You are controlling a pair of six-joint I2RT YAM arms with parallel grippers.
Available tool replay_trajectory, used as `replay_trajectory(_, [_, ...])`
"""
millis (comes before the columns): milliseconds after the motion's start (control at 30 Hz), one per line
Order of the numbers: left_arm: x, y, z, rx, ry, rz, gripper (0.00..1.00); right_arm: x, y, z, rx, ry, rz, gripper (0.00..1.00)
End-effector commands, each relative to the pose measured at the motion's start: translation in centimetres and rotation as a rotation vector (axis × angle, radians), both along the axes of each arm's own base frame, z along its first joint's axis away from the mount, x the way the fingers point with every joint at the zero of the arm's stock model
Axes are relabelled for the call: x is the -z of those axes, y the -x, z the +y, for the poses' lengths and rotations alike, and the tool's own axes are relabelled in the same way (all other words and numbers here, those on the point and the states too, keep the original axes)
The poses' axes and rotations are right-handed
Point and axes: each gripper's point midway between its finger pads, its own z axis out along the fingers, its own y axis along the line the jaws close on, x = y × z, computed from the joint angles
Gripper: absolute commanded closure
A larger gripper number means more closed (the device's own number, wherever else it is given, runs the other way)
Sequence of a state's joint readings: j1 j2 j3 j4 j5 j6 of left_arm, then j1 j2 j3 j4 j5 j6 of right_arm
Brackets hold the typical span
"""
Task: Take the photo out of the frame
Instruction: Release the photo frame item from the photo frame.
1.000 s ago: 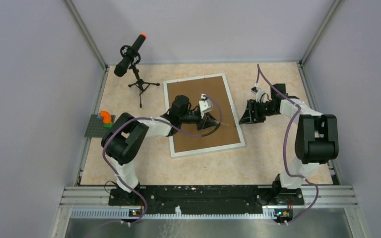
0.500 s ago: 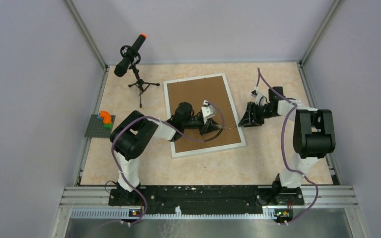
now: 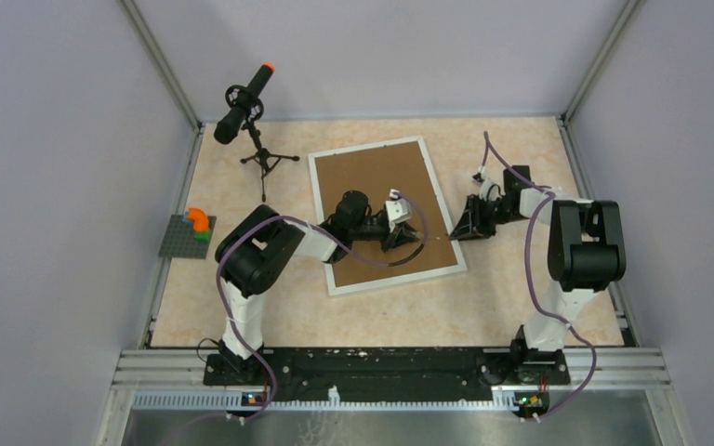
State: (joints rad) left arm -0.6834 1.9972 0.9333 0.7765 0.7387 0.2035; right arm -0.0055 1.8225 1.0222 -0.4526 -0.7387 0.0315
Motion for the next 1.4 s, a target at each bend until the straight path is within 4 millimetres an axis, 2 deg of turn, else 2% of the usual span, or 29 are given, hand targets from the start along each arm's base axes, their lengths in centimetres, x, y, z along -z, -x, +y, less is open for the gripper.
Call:
replay_trajectory(0, [4.5, 1.1, 0.9, -0.07, -0.101, 0.179, 1.0, 2.1, 0.5, -0.4, 0.003, 0.051, 0.051, 0.74])
replay_trajectory(100, [5.0, 0.5, 0.6, -0.124, -0.088, 0.228, 1.0, 2.3, 0.7, -0.3, -0.002, 0.049, 0.059, 0.8])
replay_trajectory(367, [5.0, -0.4, -0.8, -0.142, -0.043, 0.2, 1.0, 2.7, 1.1, 0.0, -0.009, 0.045, 0.078, 0.9])
replay_trajectory(633, [5.6, -0.5, -1.5, -0.138, -0.051, 0.191, 1.0, 2.8, 1.1, 0.3, -0.019, 0.046, 0.08, 0.95])
replay_trajectory(833, [5.1, -0.9, -1.9, -0.146, -0.081, 0.15, 1.0, 2.9, 1.3, 1.2, -0.049, 0.056, 0.075, 1.0])
replay_trajectory(1000, [3.8, -1.5, -3.6, -0.151, -0.117, 0.125, 1.0, 3.2, 1.6, 2.1, -0.08, 0.068, 0.073, 1.0])
replay_trajectory(1367, [-2.2, -0.2, -7.7, -0.05, -0.033, -0.076, 1.0, 3.2, 2.8, 2.9, -0.103, 0.045, 0.087, 1.0])
